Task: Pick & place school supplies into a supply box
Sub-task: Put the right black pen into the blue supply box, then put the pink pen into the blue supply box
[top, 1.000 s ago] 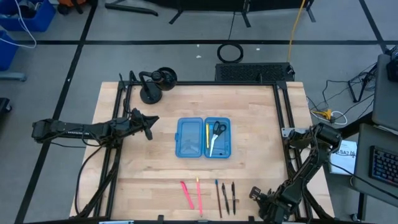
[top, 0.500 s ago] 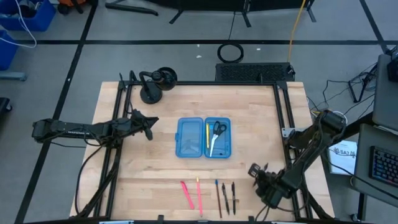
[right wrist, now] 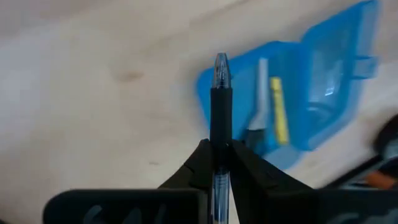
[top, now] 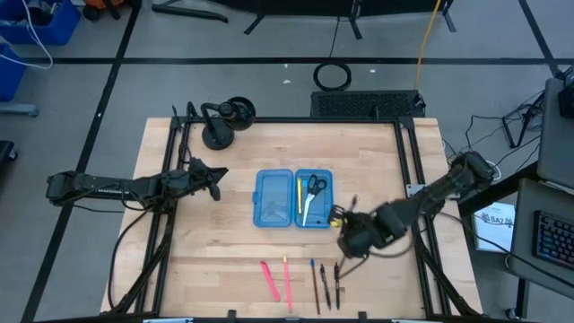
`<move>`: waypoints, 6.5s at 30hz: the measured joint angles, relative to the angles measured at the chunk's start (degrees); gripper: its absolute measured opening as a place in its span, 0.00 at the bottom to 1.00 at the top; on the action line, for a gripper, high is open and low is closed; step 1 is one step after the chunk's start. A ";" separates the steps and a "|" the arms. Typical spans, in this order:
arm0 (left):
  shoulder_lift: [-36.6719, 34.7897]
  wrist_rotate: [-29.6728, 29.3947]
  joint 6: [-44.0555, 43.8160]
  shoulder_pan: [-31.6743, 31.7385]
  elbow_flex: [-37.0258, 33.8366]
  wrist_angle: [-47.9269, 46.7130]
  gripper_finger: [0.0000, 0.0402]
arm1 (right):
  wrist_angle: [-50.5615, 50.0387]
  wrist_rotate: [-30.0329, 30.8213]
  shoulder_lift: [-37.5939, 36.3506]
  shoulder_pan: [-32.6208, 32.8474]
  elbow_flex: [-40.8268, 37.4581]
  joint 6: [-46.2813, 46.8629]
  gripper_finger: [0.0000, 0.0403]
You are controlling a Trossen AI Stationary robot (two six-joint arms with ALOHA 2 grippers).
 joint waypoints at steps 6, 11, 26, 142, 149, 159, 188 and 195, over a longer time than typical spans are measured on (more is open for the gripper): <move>0.00 -0.02 3.88 0.00 0.00 -1.18 0.06 | 7.53 -0.54 0.59 -6.25 0.41 -18.33 0.06; 0.00 -0.04 6.28 0.00 0.00 -1.90 0.06 | 10.54 -3.75 3.37 -11.64 0.43 -28.49 0.06; -0.02 -0.86 7.60 0.00 0.00 -2.04 0.06 | 22.17 -15.94 12.42 -25.55 0.43 -40.26 0.06; 56.47 -8.44 -38.55 -36.19 59.87 -34.25 0.06 | 83.55 -2.05 -61.22 -14.37 -72.41 36.07 0.00; 76.21 -8.50 -60.89 -40.75 76.79 -39.73 0.06 | 82.51 -2.25 -61.32 -14.22 -73.90 35.50 0.00; 100.18 3.01 -84.85 -42.04 106.67 -54.19 0.06 | 81.34 -6.96 -62.00 -14.20 -74.78 34.64 0.00; 110.64 11.19 -52.81 -38.54 125.28 -81.56 0.06 | 87.07 -12.71 -62.75 -14.18 -76.00 36.16 0.00; 107.98 10.41 -20.05 -37.13 125.23 -81.21 0.06 | 86.30 -12.69 -62.74 -14.18 -76.00 31.73 0.00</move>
